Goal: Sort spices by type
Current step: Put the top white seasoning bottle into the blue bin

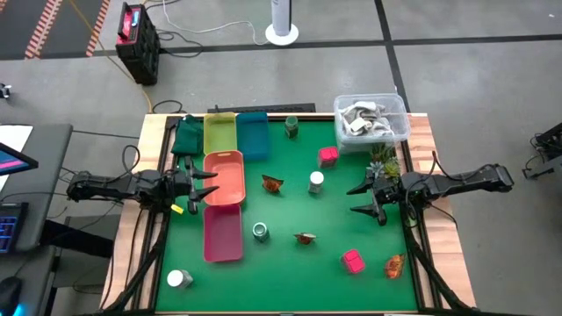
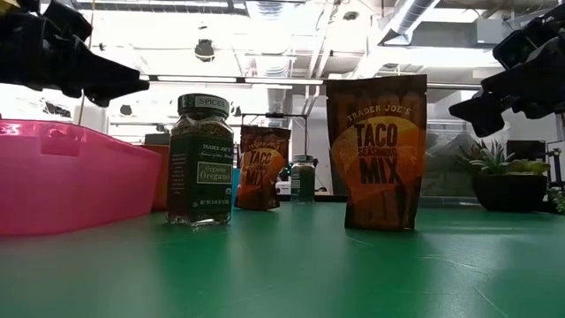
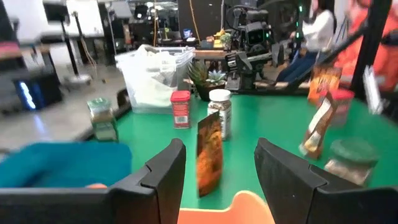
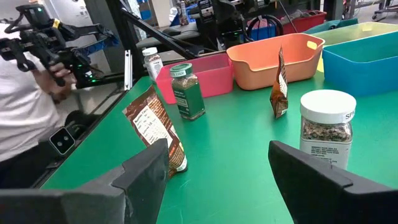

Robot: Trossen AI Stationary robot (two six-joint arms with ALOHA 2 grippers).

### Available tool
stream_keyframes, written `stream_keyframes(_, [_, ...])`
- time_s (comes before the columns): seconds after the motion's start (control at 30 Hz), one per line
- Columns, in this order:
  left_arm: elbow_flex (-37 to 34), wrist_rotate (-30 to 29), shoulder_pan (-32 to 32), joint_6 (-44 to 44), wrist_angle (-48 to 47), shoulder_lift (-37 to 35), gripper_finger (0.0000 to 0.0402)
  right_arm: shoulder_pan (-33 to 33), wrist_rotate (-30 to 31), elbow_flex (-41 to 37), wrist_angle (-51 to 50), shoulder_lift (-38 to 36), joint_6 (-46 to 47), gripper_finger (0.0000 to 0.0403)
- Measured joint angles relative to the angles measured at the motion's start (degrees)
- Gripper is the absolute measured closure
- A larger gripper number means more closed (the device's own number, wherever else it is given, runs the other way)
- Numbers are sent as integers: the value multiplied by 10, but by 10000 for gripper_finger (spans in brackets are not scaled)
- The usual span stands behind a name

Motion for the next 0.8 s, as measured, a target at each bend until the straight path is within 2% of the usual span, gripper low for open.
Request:
stream_keyframes(0.2, [-2, -2, 0, -126, 17, 0, 220, -12, 7, 0, 80, 0, 19, 101])
stream_keyframes(0.47, [0, -14, 1, -170, 8, 0, 220, -14, 7, 0, 238, 0, 67, 101])
stream_keyframes(0.63, [1, -14, 1, -184, -5, 3, 220, -14, 6, 0, 250, 0, 107, 101])
stream_keyframes(0.8, [1, -14, 1, -226, -6, 2, 220, -19, 5, 0, 247, 0, 107, 101])
